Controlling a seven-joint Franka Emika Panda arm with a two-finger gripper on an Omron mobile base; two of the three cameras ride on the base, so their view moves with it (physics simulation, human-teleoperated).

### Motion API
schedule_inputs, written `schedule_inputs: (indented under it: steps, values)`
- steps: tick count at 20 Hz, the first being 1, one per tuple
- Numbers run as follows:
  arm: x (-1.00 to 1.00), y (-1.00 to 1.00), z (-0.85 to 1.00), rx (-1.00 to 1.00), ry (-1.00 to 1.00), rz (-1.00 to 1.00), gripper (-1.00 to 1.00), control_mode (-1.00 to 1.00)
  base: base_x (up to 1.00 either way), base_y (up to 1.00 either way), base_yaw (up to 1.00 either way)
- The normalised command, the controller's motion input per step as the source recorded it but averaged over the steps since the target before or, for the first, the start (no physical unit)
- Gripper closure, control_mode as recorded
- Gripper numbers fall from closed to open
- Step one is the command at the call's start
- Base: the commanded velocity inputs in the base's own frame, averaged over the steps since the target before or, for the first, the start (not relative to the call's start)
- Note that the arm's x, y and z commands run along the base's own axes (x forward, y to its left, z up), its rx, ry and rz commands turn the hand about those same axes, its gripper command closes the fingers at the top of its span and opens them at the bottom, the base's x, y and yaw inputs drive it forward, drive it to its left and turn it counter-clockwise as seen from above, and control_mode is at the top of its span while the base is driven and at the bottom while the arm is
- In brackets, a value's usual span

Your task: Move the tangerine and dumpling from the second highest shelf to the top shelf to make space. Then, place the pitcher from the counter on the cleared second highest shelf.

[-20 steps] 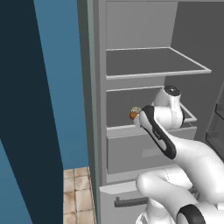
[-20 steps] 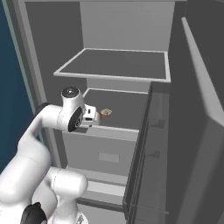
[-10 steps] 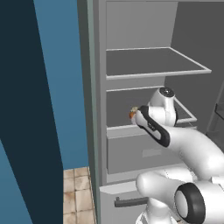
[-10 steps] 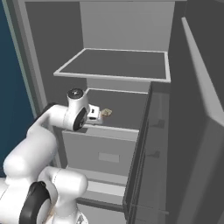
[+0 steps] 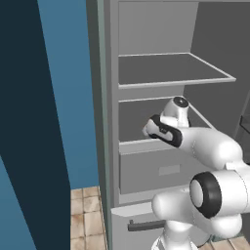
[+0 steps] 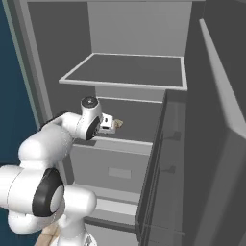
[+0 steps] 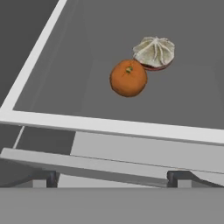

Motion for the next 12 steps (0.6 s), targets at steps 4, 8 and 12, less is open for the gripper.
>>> schedule_inputs:
  steps: [4, 8, 12]
  values:
    - [0.44, 0.00, -0.16, 0.02, 0.00, 0.00, -1.00, -1.00, 0.00, 0.00, 0.00]
    - [0.42, 0.00, -0.17, 0.03, 0.00, 0.00, -1.00, -1.00, 0.00, 0.00, 0.00]
    - [0.38, -0.03, -0.19, 0.03, 0.00, 0.00, -1.00, -1.00, 0.00, 0.00, 0.00]
